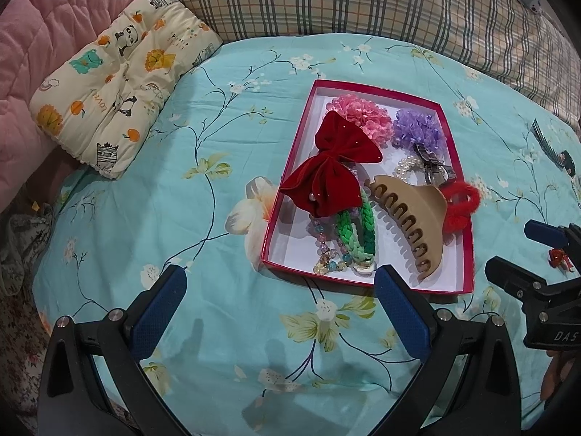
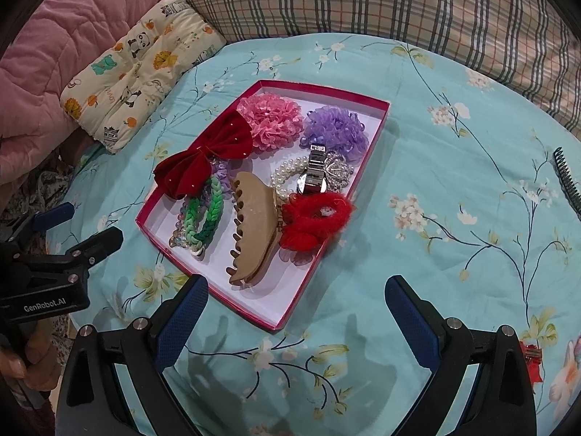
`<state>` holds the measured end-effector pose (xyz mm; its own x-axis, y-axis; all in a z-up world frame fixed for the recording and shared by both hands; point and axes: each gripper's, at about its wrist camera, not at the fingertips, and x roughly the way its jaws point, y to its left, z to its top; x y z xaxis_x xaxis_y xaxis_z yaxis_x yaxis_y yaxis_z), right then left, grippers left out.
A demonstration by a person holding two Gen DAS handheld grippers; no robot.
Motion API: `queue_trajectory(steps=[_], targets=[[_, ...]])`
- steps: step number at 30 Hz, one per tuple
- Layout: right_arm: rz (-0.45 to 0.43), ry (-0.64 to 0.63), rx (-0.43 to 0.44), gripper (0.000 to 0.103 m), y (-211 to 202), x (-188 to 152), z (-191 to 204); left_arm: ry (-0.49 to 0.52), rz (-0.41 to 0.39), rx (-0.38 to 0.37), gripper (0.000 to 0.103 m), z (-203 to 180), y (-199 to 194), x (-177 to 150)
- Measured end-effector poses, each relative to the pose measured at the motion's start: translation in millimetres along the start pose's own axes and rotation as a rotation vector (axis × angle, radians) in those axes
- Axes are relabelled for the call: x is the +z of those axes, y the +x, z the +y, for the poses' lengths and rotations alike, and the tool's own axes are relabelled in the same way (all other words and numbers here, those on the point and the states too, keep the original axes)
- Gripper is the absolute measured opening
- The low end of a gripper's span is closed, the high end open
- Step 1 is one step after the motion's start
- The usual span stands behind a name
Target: Organize jewelry
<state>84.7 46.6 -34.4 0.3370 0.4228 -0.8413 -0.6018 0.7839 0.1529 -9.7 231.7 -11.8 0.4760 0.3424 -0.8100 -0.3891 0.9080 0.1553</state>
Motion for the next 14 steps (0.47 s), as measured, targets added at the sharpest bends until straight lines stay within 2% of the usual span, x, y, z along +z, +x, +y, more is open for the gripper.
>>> queue_trajectory(steps=[14], targets=[[-0.001, 0.052, 0.007, 0.099, 3.8, -6.5, -7.3, 0.008, 0.012, -0.025, 0.103, -12.9, 2.6, -0.4]])
